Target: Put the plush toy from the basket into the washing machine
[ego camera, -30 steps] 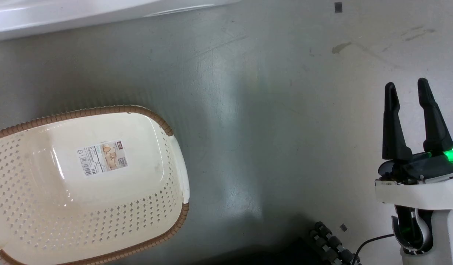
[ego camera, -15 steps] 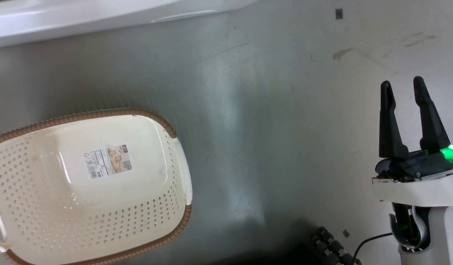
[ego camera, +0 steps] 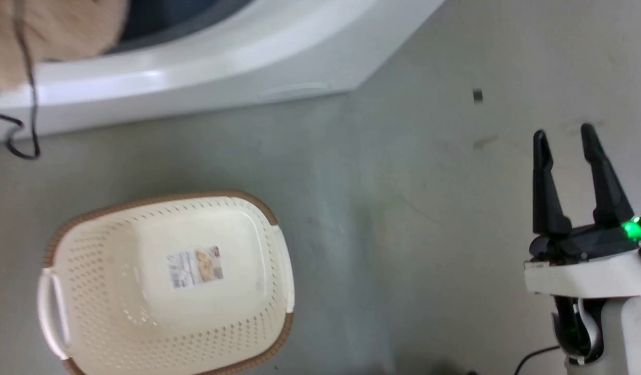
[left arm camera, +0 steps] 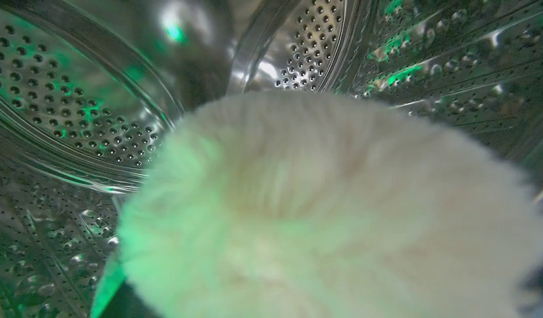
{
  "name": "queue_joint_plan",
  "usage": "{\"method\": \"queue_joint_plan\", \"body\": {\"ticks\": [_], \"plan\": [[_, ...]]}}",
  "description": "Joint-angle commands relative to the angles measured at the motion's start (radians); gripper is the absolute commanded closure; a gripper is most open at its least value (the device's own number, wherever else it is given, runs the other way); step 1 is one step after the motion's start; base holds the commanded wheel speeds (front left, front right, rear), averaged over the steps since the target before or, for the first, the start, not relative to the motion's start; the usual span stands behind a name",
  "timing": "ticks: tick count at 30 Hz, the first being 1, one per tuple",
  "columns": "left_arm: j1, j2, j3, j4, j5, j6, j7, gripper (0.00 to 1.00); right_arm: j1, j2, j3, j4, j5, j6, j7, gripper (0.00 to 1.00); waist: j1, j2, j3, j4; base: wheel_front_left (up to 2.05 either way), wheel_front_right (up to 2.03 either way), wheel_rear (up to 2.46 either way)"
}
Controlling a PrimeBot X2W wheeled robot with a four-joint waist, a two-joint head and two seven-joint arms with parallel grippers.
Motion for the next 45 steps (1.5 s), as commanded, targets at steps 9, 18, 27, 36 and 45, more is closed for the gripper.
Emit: {"method": "queue_joint_plan", "body": {"ticks": [9,18,27,36,45], "plan": [[0.116,-0.039,0.01,-0.069,-0.026,-0.004,-0.013,0.0,0.04,0.0,0.002,0.003,-0.042,-0.001,-0.004,0.0,0.0,0.0,-0.126,0.083,0.0,0.0,0.0],[0.251,-0.04,0.062,-0.187,-0.001,0.02,-0.013,0.0,0.055,0.0,-0.005,0.023,-0.042,-0.001,-0.004,0.0,0.0,0.0,-0.197,0.109,0.0,0.0,0.0],[0.551,-0.071,0.184,-0.393,0.015,0.09,-0.013,0.0,0.103,0.0,-0.022,0.04,-0.056,-0.001,-0.004,0.0,0.0,0.0,-0.374,0.16,0.0,0.0,0.0],[0.894,-0.109,0.344,-0.63,0.002,0.173,-0.013,0.0,0.162,0.0,-0.033,0.046,-0.078,-0.001,-0.004,0.0,0.0,0.0,-0.498,0.214,0.0,0.0,0.0],[1.232,-0.172,0.485,-0.848,0.033,0.252,-0.013,0.0,0.209,0.0,-0.024,0.049,-0.08,-0.001,-0.004,0.0,0.0,0.0,-0.562,0.23,0.0,0.0,0.0]]}}
